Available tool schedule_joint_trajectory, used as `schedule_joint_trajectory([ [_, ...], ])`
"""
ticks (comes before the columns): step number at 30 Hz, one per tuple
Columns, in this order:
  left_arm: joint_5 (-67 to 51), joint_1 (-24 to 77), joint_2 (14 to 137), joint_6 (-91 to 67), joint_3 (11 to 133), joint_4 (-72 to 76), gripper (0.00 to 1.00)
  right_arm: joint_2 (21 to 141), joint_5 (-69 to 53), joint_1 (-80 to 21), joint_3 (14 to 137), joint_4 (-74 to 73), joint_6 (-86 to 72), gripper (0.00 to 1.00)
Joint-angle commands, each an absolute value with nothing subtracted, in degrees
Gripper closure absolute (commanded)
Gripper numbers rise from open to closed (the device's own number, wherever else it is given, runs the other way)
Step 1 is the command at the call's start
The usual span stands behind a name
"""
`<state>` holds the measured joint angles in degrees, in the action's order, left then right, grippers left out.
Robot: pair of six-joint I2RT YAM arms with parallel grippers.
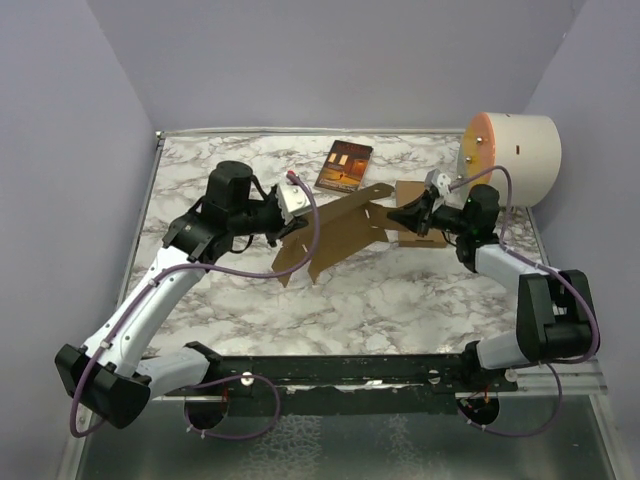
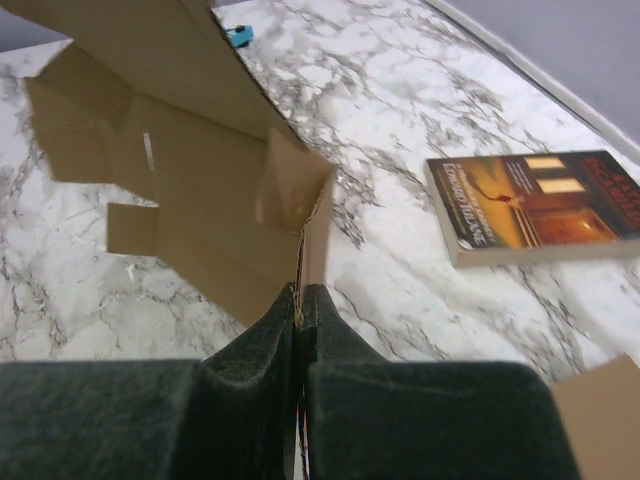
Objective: Fold the paper box
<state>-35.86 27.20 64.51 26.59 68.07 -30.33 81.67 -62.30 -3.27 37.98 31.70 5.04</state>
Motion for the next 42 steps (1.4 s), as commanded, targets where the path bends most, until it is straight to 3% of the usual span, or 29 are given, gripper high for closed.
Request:
schedule_joint_trajectory([
  [1,-28.74,30.96,64.96,30.57,67.33,-32.51,1.00,84.16,-58.88,-8.65,34.43,47.76,4.47,0.99],
  [29,-30.03,32.01,59.55,18.65,54.57,-22.45,1.00,82.39,-60.24,-9.06,33.10,29.19,21.70,0.98],
  [34,-32.01,31.57,60.31,16.03,52.41,-19.03,1.00,80.38,-61.15,-9.08,31.60,25.33,29.99,0.93],
  [42,-34.83,31.18,62.52,12.51,51.82,-15.76,1.00,81.85,-60.10,-9.13,33.12,21.17,32.41,0.96],
])
